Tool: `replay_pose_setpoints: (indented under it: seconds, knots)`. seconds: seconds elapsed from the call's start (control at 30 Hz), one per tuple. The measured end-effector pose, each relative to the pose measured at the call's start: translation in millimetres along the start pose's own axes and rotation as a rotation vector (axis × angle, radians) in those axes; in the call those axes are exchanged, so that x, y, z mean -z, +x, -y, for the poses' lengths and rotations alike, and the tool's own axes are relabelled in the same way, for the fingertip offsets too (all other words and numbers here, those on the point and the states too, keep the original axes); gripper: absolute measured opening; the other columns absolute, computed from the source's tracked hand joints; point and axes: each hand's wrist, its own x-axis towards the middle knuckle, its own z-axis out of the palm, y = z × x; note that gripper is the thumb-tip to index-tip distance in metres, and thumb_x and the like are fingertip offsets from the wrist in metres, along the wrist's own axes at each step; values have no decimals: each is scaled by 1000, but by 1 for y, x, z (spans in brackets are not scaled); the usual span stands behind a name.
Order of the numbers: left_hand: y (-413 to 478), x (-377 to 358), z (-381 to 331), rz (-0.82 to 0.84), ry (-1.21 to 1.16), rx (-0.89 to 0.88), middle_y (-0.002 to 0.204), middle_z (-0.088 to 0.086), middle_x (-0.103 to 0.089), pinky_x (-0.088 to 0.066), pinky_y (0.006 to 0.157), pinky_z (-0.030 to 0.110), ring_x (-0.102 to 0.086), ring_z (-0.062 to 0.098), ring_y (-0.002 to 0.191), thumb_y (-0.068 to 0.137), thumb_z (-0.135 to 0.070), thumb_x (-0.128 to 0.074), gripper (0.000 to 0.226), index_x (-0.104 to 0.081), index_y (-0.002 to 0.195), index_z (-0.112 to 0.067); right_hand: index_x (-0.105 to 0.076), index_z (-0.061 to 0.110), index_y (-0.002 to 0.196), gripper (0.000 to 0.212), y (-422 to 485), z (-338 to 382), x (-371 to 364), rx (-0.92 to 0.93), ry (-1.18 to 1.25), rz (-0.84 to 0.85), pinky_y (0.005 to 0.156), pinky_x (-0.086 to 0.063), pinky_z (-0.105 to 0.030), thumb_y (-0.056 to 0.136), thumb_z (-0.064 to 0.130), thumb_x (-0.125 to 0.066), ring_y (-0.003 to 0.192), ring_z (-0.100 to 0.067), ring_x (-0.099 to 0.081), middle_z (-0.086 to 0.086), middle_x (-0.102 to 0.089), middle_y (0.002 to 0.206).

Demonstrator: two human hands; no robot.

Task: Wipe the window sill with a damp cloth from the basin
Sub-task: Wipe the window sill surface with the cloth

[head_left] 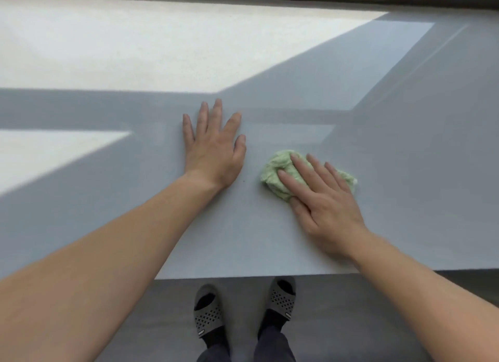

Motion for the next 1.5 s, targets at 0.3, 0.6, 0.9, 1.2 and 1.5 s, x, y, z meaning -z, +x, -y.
replay_pose_setpoints:
  seconds: [0.3, 0.6, 0.9, 1.2, 1.5]
  knots:
    - [7, -7, -7, -11, 53, 108, 167, 0, 4, 11, 120, 52, 12, 18, 152, 94, -48, -17, 65, -14, 156, -30, -29, 38, 153, 53, 66, 0, 6, -11, 6, -38, 123, -8, -47, 100, 37, -32, 152, -28, -12, 1, -17, 165]
    - [10, -9, -6, -24, 65, 121, 167, -1, 1, 11, 120, 50, 10, 16, 152, 94, -49, -15, 66, -16, 156, -28, -20, 41, 154, 55, 164, -33, 24, -281, 93, -72, 123, 1, -45, 101, 34, -31, 153, -26, -1, 3, -6, 167]
    - [8, -4, -8, -39, 26, 112, 165, 4, -13, 1, 121, 54, -2, 21, 153, 91, -47, -24, 66, -30, 152, -22, -21, 44, 153, 52, 209, -65, 32, -88, 41, -16, 123, 0, -41, 102, 39, -28, 153, -21, -2, 7, -9, 166]
    - [94, 15, 6, -118, -40, -5, 156, 14, -32, -2, 121, 50, -18, 30, 149, 92, -43, -35, 56, -46, 139, -15, -23, 42, 153, 51, 228, -46, 31, 132, -22, 5, 123, -7, -43, 102, 42, -26, 153, -24, -9, 5, -15, 165]
    - [129, -4, -4, -46, 126, 48, 166, 9, -1, 5, 118, 59, 9, 33, 152, 95, -57, -20, 65, -15, 155, -32, -19, 43, 153, 52, 331, -62, 37, -363, 24, -123, 122, -2, -48, 101, 43, -25, 152, -32, -6, 0, -10, 166]
